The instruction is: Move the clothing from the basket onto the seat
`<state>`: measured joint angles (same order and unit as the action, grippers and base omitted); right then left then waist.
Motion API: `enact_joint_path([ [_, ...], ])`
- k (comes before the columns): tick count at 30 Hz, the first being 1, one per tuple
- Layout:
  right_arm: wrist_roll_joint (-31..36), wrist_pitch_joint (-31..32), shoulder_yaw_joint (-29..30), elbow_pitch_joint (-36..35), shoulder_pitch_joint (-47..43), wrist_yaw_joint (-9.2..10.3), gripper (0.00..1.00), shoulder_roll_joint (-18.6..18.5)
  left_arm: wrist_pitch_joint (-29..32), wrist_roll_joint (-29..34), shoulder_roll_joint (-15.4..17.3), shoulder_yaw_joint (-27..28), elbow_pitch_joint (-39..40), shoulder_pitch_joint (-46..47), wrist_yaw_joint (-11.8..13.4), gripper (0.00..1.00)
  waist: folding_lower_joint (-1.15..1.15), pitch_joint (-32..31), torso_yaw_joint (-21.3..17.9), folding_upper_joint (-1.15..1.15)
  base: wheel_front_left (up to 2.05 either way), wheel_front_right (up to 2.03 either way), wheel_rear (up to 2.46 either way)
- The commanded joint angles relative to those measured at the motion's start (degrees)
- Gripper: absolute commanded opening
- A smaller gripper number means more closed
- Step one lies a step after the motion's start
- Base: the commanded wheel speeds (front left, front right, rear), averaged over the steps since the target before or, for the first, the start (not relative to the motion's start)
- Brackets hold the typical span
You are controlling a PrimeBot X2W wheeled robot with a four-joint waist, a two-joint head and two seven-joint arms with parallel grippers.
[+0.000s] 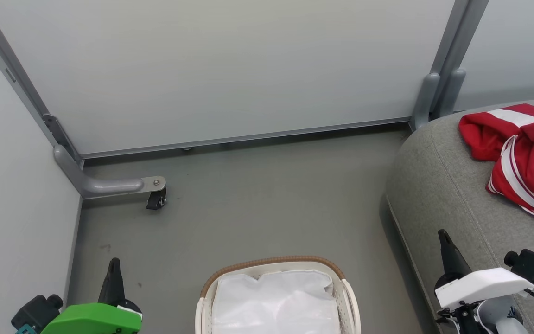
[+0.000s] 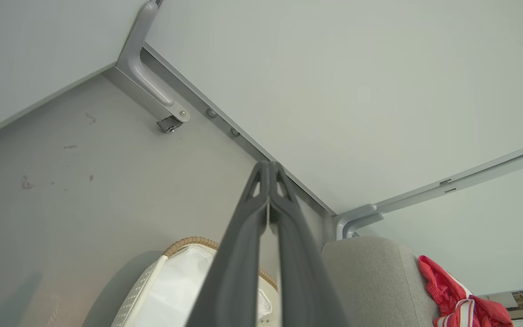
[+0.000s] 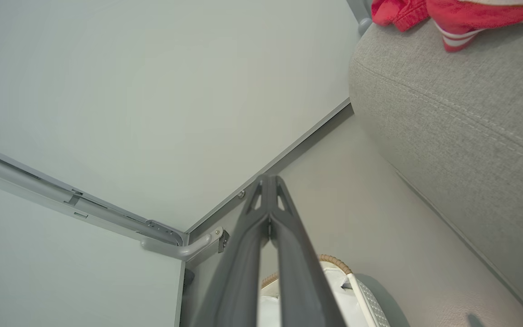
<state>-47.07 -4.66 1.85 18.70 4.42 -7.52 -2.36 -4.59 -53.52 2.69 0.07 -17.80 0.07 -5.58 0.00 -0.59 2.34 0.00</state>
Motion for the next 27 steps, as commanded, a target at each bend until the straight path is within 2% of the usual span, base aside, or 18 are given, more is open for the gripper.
enact_joint_path([
  [1, -1.99, 0.46, 0.41, -1.00, 1.36, 0.01, 0.00, -0.37, 0.38, -1.65, 0.18, 0.55, 0.90, 1.82, -0.38, 0.00, 0.00, 0.02, -0.04, 0.00, 0.00, 0.00, 0.00],
  [27, -19.25, 4.79, 2.18, -2.59, 1.60, 0.03, 0.00, -0.50, 4.67, -16.49, 0.23, 2.97, 2.17, 3.81, -1.04, 0.00, 0.00, 0.25, -0.77, 0.00, 0.00, 0.00, 0.00],
])
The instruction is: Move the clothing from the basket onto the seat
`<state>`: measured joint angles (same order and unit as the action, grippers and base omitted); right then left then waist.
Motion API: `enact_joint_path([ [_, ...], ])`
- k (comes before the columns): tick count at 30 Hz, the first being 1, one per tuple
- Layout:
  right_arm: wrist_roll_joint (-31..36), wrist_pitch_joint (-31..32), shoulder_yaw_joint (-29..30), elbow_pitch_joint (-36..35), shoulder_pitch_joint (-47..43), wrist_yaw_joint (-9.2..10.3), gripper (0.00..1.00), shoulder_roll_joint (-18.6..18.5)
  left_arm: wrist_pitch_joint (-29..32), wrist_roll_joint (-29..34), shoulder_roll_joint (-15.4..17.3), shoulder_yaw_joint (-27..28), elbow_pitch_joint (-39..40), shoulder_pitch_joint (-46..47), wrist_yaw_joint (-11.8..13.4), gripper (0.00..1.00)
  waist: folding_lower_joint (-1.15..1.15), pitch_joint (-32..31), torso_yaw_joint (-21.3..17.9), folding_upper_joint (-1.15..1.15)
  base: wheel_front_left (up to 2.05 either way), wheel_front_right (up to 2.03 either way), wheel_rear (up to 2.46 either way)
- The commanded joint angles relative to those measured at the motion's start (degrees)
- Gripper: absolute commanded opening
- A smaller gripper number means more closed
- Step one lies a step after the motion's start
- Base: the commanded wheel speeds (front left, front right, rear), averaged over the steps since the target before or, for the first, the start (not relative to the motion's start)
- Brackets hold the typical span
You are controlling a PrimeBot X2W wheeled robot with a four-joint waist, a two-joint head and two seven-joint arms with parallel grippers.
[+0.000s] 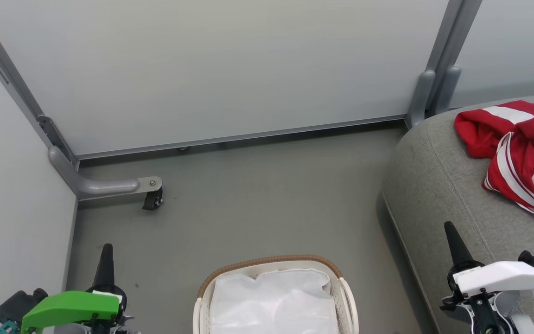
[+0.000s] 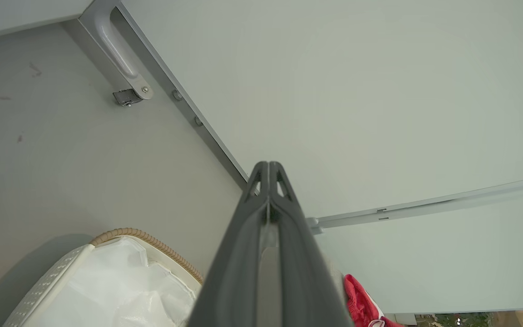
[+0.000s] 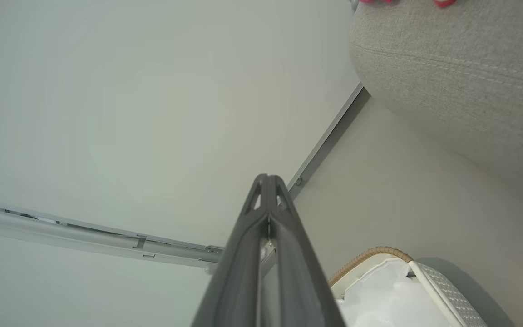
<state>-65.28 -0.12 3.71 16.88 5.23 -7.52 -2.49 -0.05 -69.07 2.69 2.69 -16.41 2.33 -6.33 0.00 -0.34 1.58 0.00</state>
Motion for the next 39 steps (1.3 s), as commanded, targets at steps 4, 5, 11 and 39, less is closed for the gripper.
enact_joint_path([
  [4, -3.32, 0.82, 0.53, -0.97, 0.86, 0.03, 0.00, -0.37, 0.71, -2.86, 0.24, 0.65, 0.89, 1.75, -0.33, 0.00, 0.00, 0.04, -0.12, 0.00, 0.00, 0.00, 0.00],
  [5, -3.96, 1.01, 0.59, -1.03, 0.88, 0.03, 0.00, -0.38, 0.92, -3.46, 0.24, 0.73, 0.93, 1.83, -0.36, 0.00, 0.00, 0.05, -0.15, 0.00, 0.00, 0.00, 0.00],
  [11, -7.23, 1.77, 0.92, -1.33, 0.96, 0.03, 0.00, -0.40, 1.71, -6.23, 0.26, 1.22, 1.14, 2.25, -0.53, 0.00, 0.00, 0.11, -0.32, 0.00, 0.00, 0.00, 0.00],
  [39, -20.65, 5.22, 2.30, -2.48, 1.21, 0.04, 0.00, -0.50, 5.11, -17.85, 0.30, 3.11, 2.10, 3.72, -1.06, 0.00, 0.00, 0.36, -1.11, 0.00, 0.00, 0.00, 0.00],
])
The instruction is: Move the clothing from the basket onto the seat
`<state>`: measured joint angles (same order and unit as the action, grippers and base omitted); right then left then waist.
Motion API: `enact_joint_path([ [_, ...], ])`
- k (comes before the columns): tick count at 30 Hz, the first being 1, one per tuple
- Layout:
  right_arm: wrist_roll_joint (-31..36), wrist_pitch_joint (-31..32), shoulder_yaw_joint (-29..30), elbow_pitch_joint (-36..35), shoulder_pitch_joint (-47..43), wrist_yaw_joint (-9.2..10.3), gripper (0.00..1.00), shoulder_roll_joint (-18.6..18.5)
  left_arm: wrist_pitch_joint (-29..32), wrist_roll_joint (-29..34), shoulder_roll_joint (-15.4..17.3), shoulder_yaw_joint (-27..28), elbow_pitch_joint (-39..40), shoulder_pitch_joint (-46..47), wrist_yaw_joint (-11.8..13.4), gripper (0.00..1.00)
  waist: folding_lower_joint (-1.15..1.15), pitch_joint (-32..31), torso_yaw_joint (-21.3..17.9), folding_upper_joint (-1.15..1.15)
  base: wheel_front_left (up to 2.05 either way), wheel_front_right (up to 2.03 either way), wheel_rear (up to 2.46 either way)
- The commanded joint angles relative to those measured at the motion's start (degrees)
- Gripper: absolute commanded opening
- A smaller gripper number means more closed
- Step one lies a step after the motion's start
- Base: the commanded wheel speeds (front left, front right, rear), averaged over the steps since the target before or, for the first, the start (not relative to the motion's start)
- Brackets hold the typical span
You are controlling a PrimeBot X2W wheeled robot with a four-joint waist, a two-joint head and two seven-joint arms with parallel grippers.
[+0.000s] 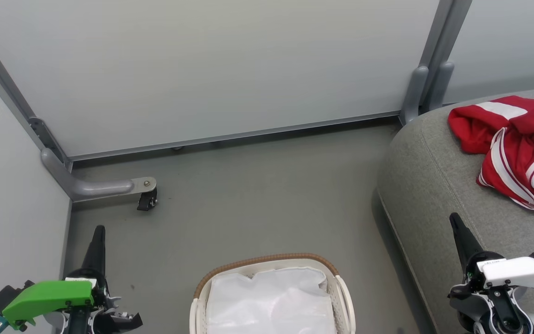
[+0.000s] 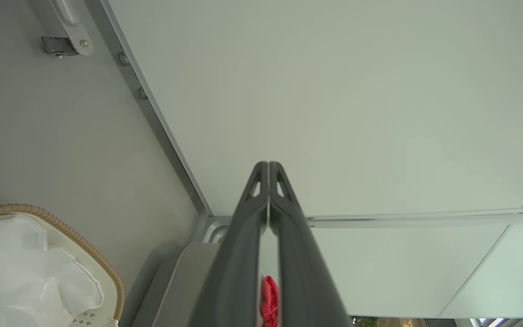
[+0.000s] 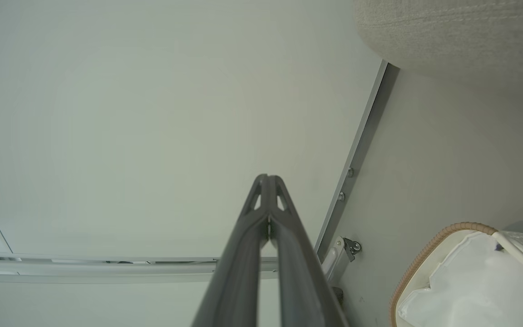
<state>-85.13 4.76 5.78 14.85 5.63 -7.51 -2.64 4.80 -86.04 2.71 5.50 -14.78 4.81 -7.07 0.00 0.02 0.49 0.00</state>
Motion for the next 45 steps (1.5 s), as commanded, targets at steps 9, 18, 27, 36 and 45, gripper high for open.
enact_joint_path([
  [9, -4.58, 1.34, 0.57, -0.76, 0.82, 0.03, 0.00, -0.38, 1.16, -4.11, 0.30, 0.86, 0.71, 1.59, -0.53, 0.00, 0.00, 0.09, -0.27, 0.00, 0.00, 0.00, 0.00],
  [18, -7.36, 1.97, 0.88, -0.99, 0.82, 0.03, 0.00, -0.40, 1.97, -6.45, 0.31, 1.19, 0.83, 1.77, -0.61, 0.00, 0.00, 0.16, -0.49, 0.00, 0.00, 0.00, 0.00],
  [27, -7.38, 1.96, 0.86, -0.98, 0.82, 0.03, 0.00, -0.39, 1.96, -6.45, 0.30, 1.17, 0.81, 1.74, -0.62, 0.00, 0.00, 0.16, -0.49, 0.00, 0.00, 0.00, 0.00],
  [36, -7.38, 1.96, 0.86, -0.98, 0.82, 0.03, 0.00, -0.39, 1.96, -6.45, 0.30, 1.17, 0.82, 1.74, -0.61, 0.00, 0.00, 0.16, -0.49, 0.00, 0.00, 0.00, 0.00],
  [45, -7.38, 1.95, 0.86, -0.98, 0.81, 0.02, 0.00, -0.39, 1.96, -6.45, 0.30, 1.17, 0.81, 1.74, -0.61, 0.00, 0.00, 0.16, -0.49, 0.00, 0.00, 0.00, 0.00],
])
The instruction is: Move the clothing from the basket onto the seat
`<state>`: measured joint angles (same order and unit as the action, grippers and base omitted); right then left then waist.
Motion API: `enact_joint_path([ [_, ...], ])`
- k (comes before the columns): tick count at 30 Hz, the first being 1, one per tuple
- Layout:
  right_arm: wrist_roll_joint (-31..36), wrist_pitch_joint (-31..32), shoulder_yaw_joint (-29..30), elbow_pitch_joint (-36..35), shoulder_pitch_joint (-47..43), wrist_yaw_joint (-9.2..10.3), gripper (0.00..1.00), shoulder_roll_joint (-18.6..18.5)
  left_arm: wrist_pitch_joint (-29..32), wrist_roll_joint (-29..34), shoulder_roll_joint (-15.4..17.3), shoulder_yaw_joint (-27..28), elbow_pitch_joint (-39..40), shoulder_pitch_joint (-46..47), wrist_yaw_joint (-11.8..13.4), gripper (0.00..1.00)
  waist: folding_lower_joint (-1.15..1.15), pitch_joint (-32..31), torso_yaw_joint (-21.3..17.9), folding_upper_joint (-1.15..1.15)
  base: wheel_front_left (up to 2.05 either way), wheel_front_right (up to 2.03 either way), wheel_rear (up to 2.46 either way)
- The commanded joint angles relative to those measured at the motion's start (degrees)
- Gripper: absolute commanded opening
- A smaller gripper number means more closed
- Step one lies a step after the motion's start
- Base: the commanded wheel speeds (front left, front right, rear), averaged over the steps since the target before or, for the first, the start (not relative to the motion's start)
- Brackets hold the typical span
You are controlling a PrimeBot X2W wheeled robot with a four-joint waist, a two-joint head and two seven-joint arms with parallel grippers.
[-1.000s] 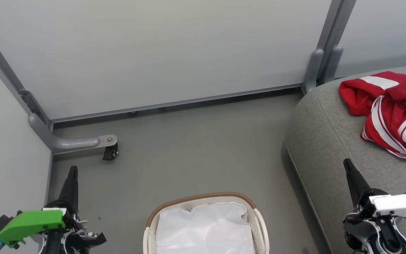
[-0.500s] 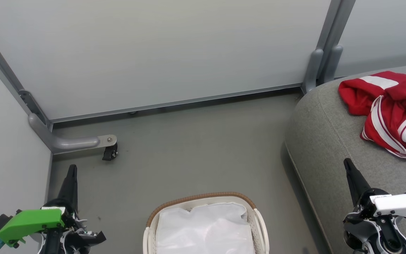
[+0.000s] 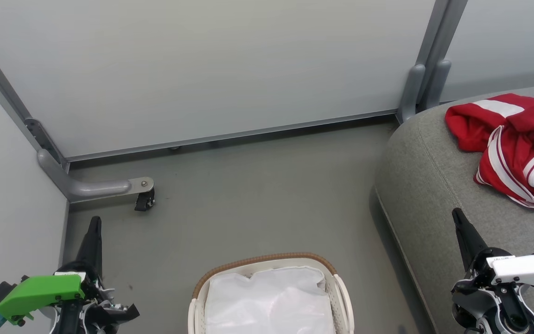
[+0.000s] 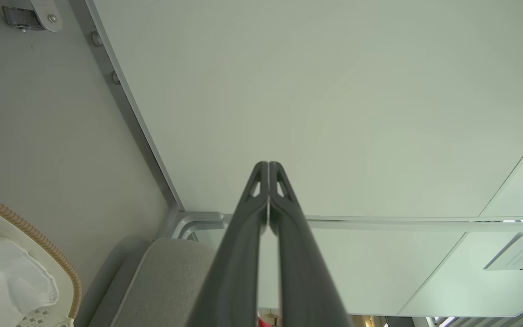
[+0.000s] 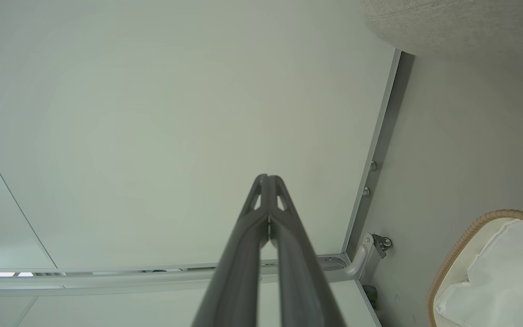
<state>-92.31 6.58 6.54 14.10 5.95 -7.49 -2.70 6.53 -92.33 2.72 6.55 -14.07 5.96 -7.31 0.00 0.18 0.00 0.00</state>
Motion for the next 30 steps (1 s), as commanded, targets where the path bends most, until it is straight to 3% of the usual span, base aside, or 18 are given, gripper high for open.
enact_joint_path([
  [1, -0.19, 0.14, 0.10, -0.23, 0.49, 0.00, 0.00, -0.34, 0.21, -0.17, 0.29, 0.11, 0.10, 0.59, -0.37, 0.00, 0.00, 0.00, 0.00, 0.00, 0.00, 0.00, 0.00],
  [30, -0.20, 0.13, 0.09, -0.22, 0.48, 0.00, 0.00, -0.34, 0.20, -0.18, 0.29, 0.10, 0.10, 0.59, -0.37, 0.00, 0.00, 0.00, 0.00, 0.00, 0.00, 0.00, 0.00],
])
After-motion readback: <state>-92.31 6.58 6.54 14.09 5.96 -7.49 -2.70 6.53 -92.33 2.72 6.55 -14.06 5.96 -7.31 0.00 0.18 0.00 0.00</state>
